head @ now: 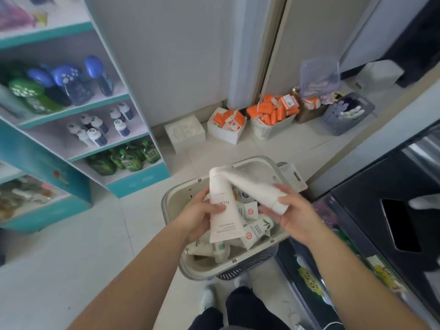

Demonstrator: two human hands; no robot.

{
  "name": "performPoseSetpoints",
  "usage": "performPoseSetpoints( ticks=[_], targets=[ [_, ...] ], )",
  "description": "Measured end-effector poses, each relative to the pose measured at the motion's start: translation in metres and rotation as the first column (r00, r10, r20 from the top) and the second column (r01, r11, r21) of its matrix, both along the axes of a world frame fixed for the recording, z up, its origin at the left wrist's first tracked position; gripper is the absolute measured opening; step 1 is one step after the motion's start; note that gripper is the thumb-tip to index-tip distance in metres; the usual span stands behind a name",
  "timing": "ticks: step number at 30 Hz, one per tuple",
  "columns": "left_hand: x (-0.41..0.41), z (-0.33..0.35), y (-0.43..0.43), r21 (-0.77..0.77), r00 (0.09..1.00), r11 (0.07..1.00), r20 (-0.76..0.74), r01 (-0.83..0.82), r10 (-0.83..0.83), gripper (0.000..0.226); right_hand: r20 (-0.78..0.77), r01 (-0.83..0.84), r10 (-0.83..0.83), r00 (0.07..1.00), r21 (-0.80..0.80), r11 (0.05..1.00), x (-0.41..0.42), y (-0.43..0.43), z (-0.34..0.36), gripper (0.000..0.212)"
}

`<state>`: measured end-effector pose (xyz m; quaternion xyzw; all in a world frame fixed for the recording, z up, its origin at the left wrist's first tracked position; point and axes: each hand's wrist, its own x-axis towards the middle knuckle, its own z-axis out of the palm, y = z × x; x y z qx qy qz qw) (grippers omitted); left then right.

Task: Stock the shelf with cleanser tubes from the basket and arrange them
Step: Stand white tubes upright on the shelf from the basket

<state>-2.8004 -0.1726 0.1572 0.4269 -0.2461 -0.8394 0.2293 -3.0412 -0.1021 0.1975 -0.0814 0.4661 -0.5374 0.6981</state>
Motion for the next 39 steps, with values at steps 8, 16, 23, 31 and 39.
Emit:
performPoseSetpoints(
  ticks=[8,16,23,31,39],
  targets=[
    [-0.023,0.037,0.007,-0.185,0.998,0.981,0.001,0.056,-0.057,0.079,-0.552,-0.252,0.297,0.779,0.158,0.955,0.04,0.035,0.011,0.063],
    [-0.102,0.088,0.031,-0.373,0.933,0.877,-0.07,0.304,-0.353,0.092,-0.546,0.138,-0.126,0.828,-0.019,0.99,-0.002,0.1,0.054,0.036],
    [-0.199,0.172,0.07,-0.582,0.835,0.713,-0.101,0.391,-0.54,0.088,-0.598,0.297,-0.413,0.687,-0.288,0.91,-0.067,0.169,0.123,0.06],
    [-0.29,0.253,0.111,-0.617,0.748,0.653,-0.153,0.439,-0.646,0.061,-0.664,0.389,-0.639,0.388,-0.51,0.767,-0.137,0.223,0.207,0.042],
    [-0.339,0.267,0.111,-0.425,0.454,0.564,-0.338,0.708,-0.824,0.064,-0.661,0.481,-0.708,0.249,-0.551,0.682,-0.203,0.257,0.221,0.042]
  ],
)
